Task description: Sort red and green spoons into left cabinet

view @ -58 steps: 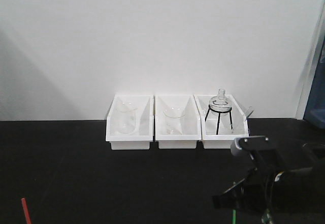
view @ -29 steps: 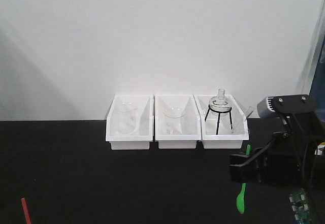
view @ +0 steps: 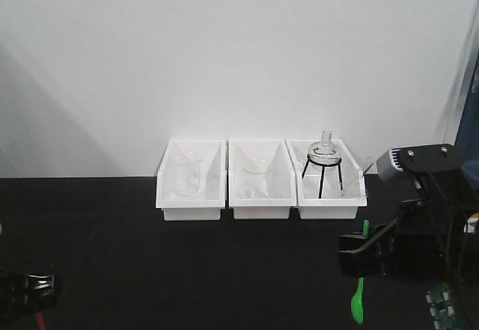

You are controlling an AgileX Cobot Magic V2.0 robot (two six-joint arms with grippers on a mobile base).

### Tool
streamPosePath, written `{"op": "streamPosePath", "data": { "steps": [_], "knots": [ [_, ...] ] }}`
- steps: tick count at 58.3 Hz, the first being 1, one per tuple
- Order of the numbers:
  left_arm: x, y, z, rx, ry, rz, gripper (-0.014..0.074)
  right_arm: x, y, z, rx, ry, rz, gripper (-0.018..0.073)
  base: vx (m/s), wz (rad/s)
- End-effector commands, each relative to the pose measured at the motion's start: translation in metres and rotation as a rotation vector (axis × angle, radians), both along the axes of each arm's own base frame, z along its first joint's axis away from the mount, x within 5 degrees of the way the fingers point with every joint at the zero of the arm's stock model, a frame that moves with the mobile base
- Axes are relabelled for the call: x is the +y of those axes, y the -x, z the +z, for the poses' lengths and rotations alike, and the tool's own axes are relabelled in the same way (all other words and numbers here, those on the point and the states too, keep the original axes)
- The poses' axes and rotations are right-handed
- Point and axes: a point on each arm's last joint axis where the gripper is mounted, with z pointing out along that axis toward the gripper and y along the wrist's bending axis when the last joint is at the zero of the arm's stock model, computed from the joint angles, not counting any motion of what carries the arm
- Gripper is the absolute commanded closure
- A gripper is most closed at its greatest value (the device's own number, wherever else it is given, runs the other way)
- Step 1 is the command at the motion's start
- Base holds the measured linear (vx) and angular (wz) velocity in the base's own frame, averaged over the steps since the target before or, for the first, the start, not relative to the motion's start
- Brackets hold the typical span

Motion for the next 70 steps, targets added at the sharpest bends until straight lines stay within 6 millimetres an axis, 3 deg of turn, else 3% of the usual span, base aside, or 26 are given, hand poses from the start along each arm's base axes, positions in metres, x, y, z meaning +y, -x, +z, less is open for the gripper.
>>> {"op": "streamPosePath", "data": {
  "steps": [1,27,37,43,58,70],
  "knots": [
    [0.001,-0.012,0.014,-0.106,0.010,0.019,0.0021,-0.002,0.001,0.021,-0.105,-0.023,-0.018,0.0564,0.00,0.00],
    [0.001,-0.036,-0.021,-0.084,-0.016,0.018,0.0021,-0.001,0.003,0.018,-0.073,-0.016,-0.002,0.0564,0.00,0.00],
    [0.001,-0.039,-0.027,-0.081,-0.018,0.021,0.0067,-0.001,0.003,0.018,-0.069,-0.018,-0.002,0.0564,0.00,0.00],
    [0.001,-0.040,-0.028,-0.079,-0.017,0.023,0.0158,-0.001,0.003,0.018,-0.065,-0.021,-0.003,0.0564,0.00,0.00],
    [0.001,-0.041,-0.027,-0.094,-0.018,0.024,0.0595,-0.001,0.004,0.018,-0.062,-0.024,-0.003,0.0564,0.00,0.00],
    [0.001,-0.041,-0.022,-0.118,-0.011,0.030,0.0604,-0.001,0.004,0.018,-0.056,-0.023,0.000,0.0564,0.00,0.00]
  ]
}}
